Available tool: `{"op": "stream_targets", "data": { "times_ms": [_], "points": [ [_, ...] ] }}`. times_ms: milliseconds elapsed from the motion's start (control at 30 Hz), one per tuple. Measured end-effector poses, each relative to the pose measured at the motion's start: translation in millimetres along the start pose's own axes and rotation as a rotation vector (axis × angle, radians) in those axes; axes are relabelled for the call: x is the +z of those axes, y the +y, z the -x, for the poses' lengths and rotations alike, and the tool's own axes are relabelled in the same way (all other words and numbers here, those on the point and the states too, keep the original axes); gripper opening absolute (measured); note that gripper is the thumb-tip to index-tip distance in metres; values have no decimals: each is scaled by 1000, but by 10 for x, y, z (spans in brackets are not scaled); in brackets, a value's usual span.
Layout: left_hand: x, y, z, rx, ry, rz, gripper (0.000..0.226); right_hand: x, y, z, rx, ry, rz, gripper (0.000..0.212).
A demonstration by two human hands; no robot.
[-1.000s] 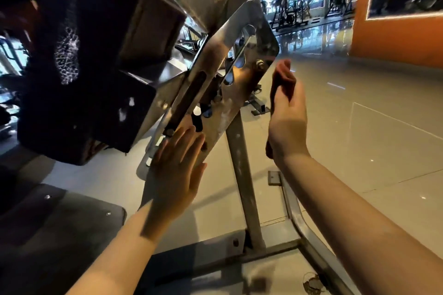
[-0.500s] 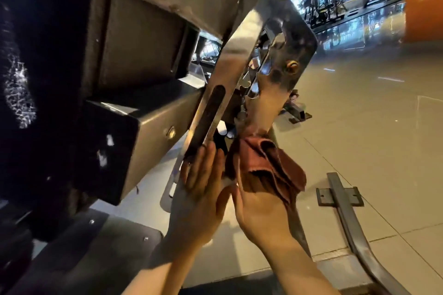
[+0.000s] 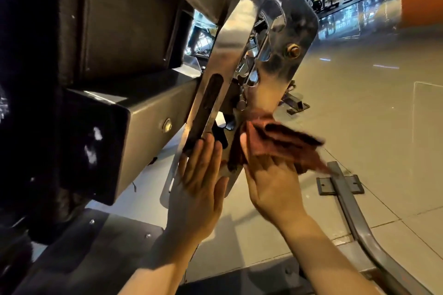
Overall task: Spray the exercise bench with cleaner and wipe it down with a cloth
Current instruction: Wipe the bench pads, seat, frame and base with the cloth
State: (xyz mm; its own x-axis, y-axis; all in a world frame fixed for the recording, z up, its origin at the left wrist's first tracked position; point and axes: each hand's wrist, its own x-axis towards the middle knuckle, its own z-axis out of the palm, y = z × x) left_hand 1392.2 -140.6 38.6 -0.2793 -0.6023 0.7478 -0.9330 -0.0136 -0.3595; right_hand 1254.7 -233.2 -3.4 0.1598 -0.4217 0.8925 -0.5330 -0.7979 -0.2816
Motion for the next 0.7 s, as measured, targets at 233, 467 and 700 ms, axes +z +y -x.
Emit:
{"op": "stream_targets", "data": {
  "times_ms": [233, 467, 700],
  "points": [
    [-84, 25, -22, -6, -16, 25, 52, -174, 101, -71, 73, 8, -20, 50],
    [-81, 79, -41, -41, 6, -20, 47, -162, 144, -505, 24, 186, -31, 50],
    [-100, 59, -28, -17, 12, -35, 51, 27, 10, 145, -11, -11, -44, 36]
  ]
}}
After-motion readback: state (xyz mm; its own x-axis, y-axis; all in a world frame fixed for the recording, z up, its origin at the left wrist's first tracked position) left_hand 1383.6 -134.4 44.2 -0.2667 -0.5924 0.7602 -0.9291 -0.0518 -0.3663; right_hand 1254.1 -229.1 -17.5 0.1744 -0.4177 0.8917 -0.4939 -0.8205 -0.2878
